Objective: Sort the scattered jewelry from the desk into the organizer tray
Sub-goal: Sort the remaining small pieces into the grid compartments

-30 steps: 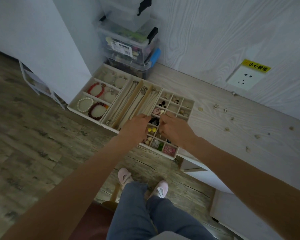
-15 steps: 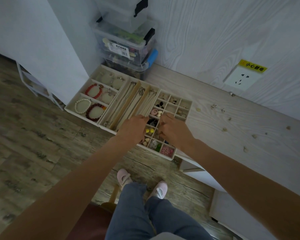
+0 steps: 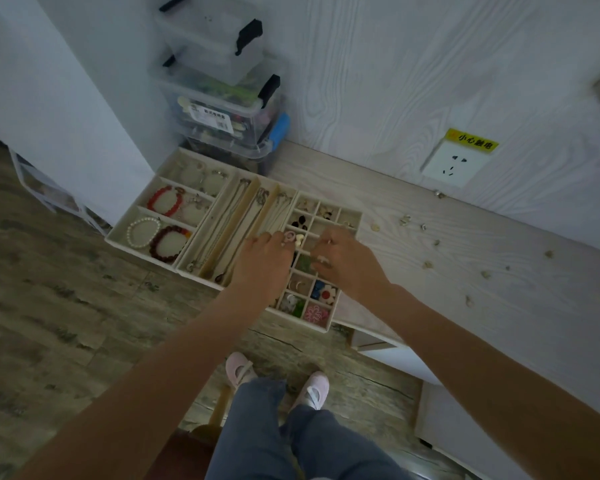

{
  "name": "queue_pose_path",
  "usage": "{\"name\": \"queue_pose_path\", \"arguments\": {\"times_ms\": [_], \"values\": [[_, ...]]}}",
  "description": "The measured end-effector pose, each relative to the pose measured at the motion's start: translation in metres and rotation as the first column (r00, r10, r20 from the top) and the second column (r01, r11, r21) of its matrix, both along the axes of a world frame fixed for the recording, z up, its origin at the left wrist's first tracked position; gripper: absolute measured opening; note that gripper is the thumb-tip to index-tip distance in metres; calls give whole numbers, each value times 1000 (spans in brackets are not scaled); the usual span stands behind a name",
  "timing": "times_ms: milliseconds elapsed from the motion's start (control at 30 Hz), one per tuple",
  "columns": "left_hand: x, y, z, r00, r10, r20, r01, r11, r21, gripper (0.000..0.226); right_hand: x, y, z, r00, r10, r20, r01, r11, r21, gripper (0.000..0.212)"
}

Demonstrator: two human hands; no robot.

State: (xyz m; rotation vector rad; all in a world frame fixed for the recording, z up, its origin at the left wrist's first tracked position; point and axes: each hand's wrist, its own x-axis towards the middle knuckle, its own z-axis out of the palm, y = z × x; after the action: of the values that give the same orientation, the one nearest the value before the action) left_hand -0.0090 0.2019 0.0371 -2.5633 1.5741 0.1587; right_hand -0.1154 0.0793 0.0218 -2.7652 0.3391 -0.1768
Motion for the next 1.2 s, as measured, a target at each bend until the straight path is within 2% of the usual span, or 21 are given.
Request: {"name": "queue_pose_path", "arguments": {"times_ms": [100,200,300,400,533,633,700,833,933,1067,1200], "values": [[-4,-18,5,998,-35,-56,32,998,-52,37,-14,-23,-3,988,-155,11,153,985,80,14],[-5,-32,2,995,-31,-95,23,996,-87,36,-28,-47,-9,921,-387,-37,389,912,133,26],[1,-43,-1,983,13,-185,-29,996,-85,45,-35,-68,-19,877,-457,-147,477,867,145,38],[8,-45,-2,960,93,-262,-112,992,-59,51,-34,-79,-30,869,-418,-266,469,868,167,44],[12,-43,-6,947,112,-300,-123,992,-19,52,-26,-81,-41,889,-424,-174,448,882,142,23],[15,-43,-6,934,130,-334,-145,989,-21,53,-18,-82,-35,866,-469,-172,490,865,107,18],[17,-43,-7,930,127,-345,-144,989,-23,54,-16,-83,-32,866,-461,-195,477,878,43,17],[20,-42,-8,917,109,-384,-134,990,-38,54,-15,-79,-28,891,-357,-282,311,930,-194,20],[21,-42,-9,915,73,-396,-106,992,-63,53,-13,-78,-27,903,-301,-305,223,938,-265,25],[21,-44,-8,903,66,-424,-119,988,-99,51,-12,-80,-24,901,-300,-314,239,946,-218,25],[20,-50,-8,886,87,-455,-136,988,-77,48,-17,-84,-25,877,-399,-269,407,913,-28,16]]}}
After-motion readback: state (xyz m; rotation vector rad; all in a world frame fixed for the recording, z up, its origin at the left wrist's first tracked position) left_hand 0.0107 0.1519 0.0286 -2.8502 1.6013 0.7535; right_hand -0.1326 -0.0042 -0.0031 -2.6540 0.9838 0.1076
